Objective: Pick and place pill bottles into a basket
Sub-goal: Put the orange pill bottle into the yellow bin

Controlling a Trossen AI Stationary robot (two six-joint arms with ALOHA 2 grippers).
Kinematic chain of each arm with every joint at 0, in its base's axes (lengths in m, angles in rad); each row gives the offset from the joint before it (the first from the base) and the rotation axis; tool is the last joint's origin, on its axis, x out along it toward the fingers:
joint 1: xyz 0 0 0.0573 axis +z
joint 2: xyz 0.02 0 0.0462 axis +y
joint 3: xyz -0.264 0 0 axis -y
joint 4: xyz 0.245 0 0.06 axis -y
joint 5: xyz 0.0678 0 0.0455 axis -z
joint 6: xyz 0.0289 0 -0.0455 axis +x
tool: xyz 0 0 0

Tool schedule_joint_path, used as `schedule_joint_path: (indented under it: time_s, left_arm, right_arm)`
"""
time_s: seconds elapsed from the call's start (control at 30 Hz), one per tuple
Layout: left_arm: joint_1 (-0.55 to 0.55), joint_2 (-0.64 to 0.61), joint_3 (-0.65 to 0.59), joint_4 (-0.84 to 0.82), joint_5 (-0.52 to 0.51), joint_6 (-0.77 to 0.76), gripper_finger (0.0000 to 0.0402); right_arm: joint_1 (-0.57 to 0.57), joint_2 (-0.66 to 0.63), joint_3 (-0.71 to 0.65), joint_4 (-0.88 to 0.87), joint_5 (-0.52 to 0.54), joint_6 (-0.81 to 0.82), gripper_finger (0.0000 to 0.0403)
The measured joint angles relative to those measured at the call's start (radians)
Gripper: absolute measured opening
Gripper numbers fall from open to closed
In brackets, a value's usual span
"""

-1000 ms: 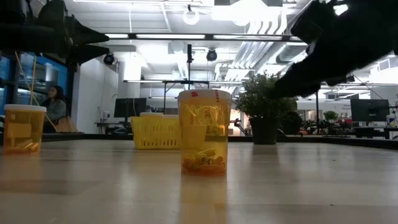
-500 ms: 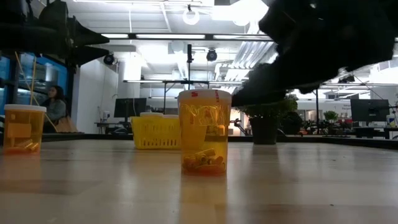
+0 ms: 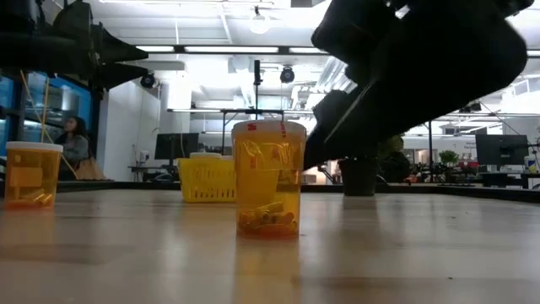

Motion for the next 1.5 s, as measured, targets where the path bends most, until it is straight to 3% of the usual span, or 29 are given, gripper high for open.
schedule_joint_path:
  time_s: [0.4, 1.0, 1.5]
  left_arm:
    - [0.0, 0.0, 0.0, 0.0, 0.002, 0.0, 0.0259]
    - [0.0, 0.0, 0.0, 0.0, 0.002, 0.0, 0.0259]
    - [0.0, 0.0, 0.0, 0.0, 0.002, 0.0, 0.0259]
  right_arm:
    - [-0.001, 0.0, -0.008, 0.1, 0.029, -0.023, 0.0382]
    - [-0.021, 0.108, -0.008, 0.297, -0.077, -0.087, 0.0374]
    - [-0.034, 0.108, -0.008, 0.314, -0.123, -0.088, 0.0331]
